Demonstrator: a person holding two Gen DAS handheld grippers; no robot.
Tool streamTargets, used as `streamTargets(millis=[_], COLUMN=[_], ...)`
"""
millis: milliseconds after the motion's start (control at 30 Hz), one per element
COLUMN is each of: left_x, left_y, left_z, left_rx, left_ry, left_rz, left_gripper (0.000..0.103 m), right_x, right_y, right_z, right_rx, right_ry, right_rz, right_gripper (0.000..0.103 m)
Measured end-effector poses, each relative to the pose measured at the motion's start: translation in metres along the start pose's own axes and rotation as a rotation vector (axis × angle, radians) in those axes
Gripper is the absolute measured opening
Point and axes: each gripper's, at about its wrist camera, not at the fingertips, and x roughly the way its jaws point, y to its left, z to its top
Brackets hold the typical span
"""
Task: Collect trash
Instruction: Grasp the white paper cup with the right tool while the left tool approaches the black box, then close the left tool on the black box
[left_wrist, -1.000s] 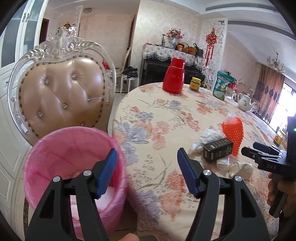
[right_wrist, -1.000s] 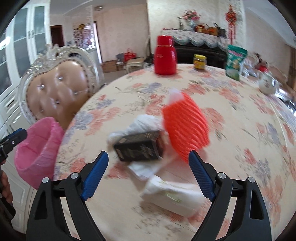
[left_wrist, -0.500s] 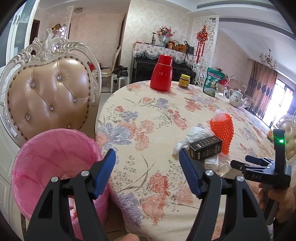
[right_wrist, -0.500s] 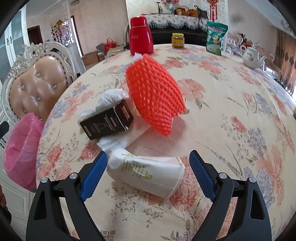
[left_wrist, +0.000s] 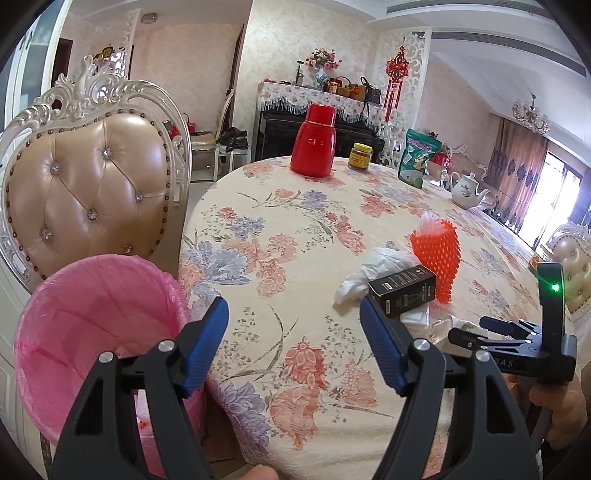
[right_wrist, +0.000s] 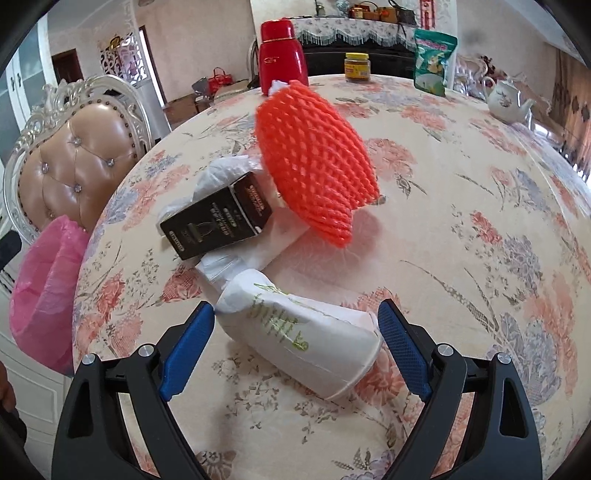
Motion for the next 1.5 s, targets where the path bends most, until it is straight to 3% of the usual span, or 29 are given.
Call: streamTargets(millis=[500, 533, 600, 800, 900, 1300, 1500], left_x=[0.011, 0.012, 0.015, 0.026, 0.032, 0.083, 0.110], left_y=[-0.013, -0.013, -0.016, -0.029, -0.036, -0.076, -0.101], left_z=[-0.001, -0.001, 0.000, 0.000, 0.001, 0.003, 0.004], left_rx=[0.017, 0.018, 0.022, 0.036, 0.042, 0.021, 0.013], left_ry=[0.021, 0.022, 0.026, 0.042, 0.049, 0.121, 0.160], left_rz=[-0.020, -0.021, -0.026, -0.048, -0.061, -0.154, -0.177], left_gripper=[0.075, 0.075, 0.075, 0.075, 0.075, 0.075, 0.080], right_x=[0.013, 0.014, 0.017, 0.015, 0.011, 0.005, 0.003], right_y=[0.001, -0.002, -0.006, -0.011, -0.017, -0.054, -0.074], right_z=[-0.001, 0.000, 0.000, 0.000, 0.000, 0.001, 0.004], right_rx=[-0.001, -0.008, -0.010, -0.041, -0.050, -0.050, -0.037], right_ry=[0.024, 0.032, 0.050, 0.049, 0.046, 0.027, 0.017], right_rz=[0.012, 0.008, 0.025, 0.052, 0.055, 0.014, 0.008], right_gripper=[0.083, 0.080, 0.064, 0.041, 0.035, 0.033, 0.033])
